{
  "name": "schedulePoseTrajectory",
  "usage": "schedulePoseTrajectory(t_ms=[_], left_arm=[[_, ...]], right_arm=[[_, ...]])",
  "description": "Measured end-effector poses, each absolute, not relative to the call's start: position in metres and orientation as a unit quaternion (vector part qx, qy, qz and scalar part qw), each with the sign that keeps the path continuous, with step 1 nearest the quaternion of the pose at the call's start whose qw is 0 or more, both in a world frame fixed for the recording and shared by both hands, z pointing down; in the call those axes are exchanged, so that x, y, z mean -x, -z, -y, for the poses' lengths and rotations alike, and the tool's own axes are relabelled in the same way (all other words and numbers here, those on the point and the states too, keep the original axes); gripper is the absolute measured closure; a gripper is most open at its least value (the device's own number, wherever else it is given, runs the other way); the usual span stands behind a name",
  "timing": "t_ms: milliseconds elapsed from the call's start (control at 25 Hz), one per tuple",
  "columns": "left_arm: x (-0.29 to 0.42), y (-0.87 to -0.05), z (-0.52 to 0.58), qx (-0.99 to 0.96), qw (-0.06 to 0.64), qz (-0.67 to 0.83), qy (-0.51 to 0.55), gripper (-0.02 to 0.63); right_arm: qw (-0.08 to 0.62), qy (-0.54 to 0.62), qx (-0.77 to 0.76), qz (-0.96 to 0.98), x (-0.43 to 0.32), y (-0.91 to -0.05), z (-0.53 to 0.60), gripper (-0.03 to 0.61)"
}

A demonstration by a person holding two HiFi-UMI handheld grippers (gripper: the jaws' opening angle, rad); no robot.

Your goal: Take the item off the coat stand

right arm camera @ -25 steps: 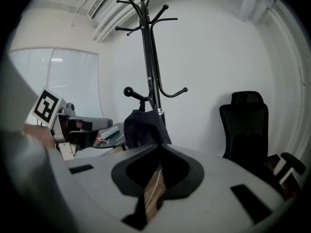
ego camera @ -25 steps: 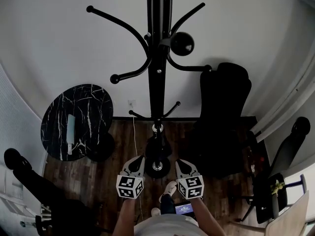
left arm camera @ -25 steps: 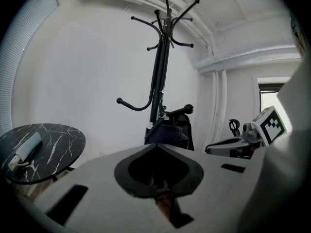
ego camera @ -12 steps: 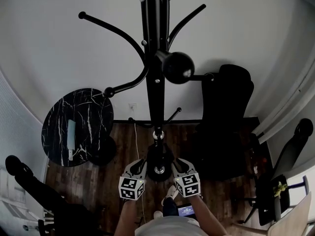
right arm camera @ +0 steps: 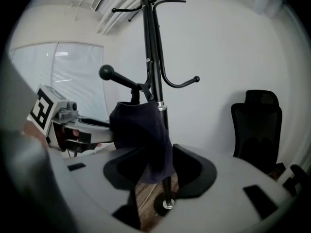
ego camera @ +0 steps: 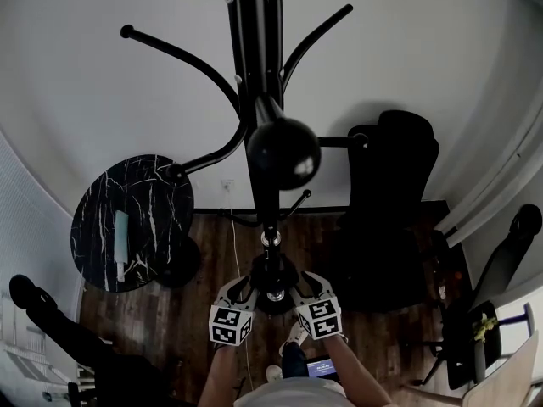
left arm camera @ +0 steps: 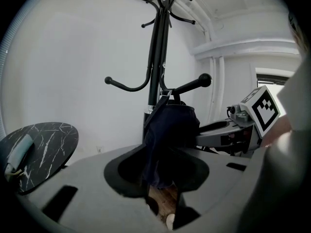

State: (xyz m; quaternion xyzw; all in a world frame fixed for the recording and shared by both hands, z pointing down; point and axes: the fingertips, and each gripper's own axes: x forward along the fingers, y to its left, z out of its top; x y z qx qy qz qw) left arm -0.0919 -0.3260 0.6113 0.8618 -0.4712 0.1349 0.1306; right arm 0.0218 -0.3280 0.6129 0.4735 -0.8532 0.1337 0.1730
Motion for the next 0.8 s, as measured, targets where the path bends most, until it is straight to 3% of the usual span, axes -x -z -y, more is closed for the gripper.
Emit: schedulePoseTrajectory(t_ms=[240, 320, 360, 400, 800], left_arm=[[0.086, -0.614, 0.331, -0.861, 0.131, 0.472, -0.136, 0.511], [0.086, -0.612, 0.332, -0.859, 0.129, 0.476, -0.136, 0.541], [0.087, -0.611, 0.332, -0.858, 0.129, 0.479, -0.135, 0.556], [0.088, -0.611, 0.332, -0.856, 0.130, 0.481, -0.134, 0.558], [0.088, -0.607, 0.323, -0.856, 0.138, 0.483, -0.119, 0.572]], right_arm=[[0.172, -0.133, -0.467, 0.857, -0.018, -0.613, 0.336, 0.420], [0.167, -0.142, -0.464, 0.858, -0.018, -0.611, 0.336, 0.431], [0.160, -0.150, -0.461, 0.860, -0.018, -0.610, 0.336, 0.496], [0.153, -0.159, -0.456, 0.862, -0.017, -0.608, 0.335, 0.518], [0.140, -0.164, -0.443, 0.870, -0.015, -0.603, 0.326, 0.525]])
